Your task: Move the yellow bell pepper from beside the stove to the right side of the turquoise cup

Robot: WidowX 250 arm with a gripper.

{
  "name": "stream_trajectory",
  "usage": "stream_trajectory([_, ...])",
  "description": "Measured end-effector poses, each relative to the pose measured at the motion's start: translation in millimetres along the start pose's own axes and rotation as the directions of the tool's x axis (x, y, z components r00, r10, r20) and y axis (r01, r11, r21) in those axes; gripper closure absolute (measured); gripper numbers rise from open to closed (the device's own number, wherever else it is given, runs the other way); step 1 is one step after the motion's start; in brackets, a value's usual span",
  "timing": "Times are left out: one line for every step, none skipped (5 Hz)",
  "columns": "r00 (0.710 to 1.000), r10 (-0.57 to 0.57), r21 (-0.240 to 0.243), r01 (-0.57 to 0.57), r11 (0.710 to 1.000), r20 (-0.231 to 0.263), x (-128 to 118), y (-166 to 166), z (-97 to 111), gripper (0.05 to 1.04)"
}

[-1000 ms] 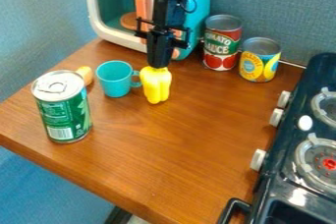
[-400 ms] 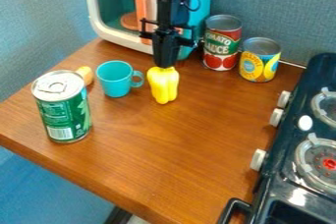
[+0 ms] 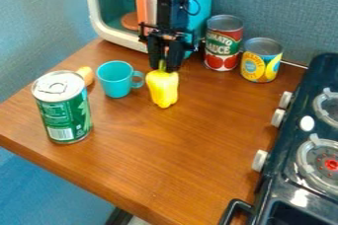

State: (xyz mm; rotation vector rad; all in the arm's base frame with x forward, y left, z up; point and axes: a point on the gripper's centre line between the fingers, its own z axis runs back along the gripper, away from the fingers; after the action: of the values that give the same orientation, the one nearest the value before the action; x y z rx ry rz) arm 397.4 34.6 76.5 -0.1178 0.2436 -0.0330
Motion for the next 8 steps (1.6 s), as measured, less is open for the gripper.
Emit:
stream_trajectory([1.0,0.015,0.003,-0.015,1.0,0.01,-4.9,-0.8,-4.5,0.211])
stream_trajectory([0.998,0.004,0.022,-0.005,1.0,0.068,-18.7,-2.7,8.9,0.069])
stream_trajectory([0.991,-0.03,0.061,0.022,0.998,0.134,-43.7,-14.0,28.4,0.073])
stream_trajectory([0.985,-0.071,0.109,0.054,0.993,0.157,-79.6,-32.0,34.8,0.073])
stream_trajectory([0.985,-0.118,0.123,0.103,0.987,0.127,-129.2,-34.4,37.0,0.073])
stream_trajectory([0.963,-0.221,0.135,0.202,0.97,0.152,-171.7,-14.2,37.3,0.073])
stream_trajectory([0.955,-0.197,0.152,0.166,0.974,0.221,-199.9,8.2,44.5,0.073])
stream_trajectory([0.954,-0.119,0.146,0.081,0.986,0.275,-215.2,42.0,47.2,0.073])
